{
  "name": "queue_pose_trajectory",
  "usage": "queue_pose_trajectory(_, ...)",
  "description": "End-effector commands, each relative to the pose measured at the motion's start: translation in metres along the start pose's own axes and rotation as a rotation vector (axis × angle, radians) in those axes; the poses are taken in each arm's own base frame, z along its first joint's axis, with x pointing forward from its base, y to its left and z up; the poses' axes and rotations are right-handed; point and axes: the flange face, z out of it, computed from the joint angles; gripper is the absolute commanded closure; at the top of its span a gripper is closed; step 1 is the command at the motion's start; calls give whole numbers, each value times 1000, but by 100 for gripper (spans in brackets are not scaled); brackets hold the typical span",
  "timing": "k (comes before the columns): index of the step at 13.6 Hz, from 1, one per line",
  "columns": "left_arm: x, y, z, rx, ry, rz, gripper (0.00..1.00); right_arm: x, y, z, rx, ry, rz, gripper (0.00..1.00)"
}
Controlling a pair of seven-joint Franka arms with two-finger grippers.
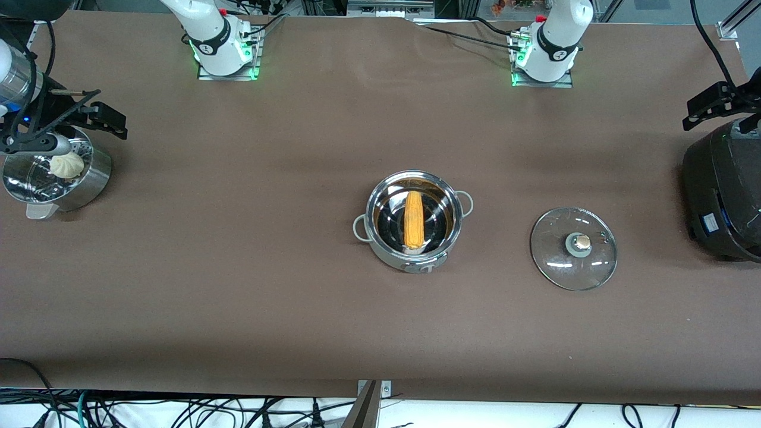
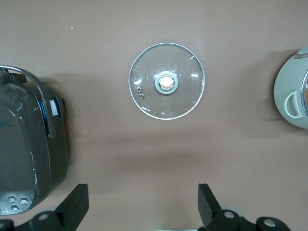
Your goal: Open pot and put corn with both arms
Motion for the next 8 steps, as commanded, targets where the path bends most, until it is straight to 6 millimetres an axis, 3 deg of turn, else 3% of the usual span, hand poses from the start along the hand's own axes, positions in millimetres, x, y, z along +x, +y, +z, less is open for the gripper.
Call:
queue_pose_trajectory(1, 1, 1, -7, 34, -7, -7, 0, -10, 3, 1, 19, -5, -26, 0)
queue_pose_trajectory(4, 1, 1, -7, 32, -7, -7, 0, 6, 4, 4, 22, -8, -34, 0)
queue_pose_trajectory(8, 1, 1, -7, 32, -7, -7, 0, 8, 6, 5, 15, -8, -28, 0)
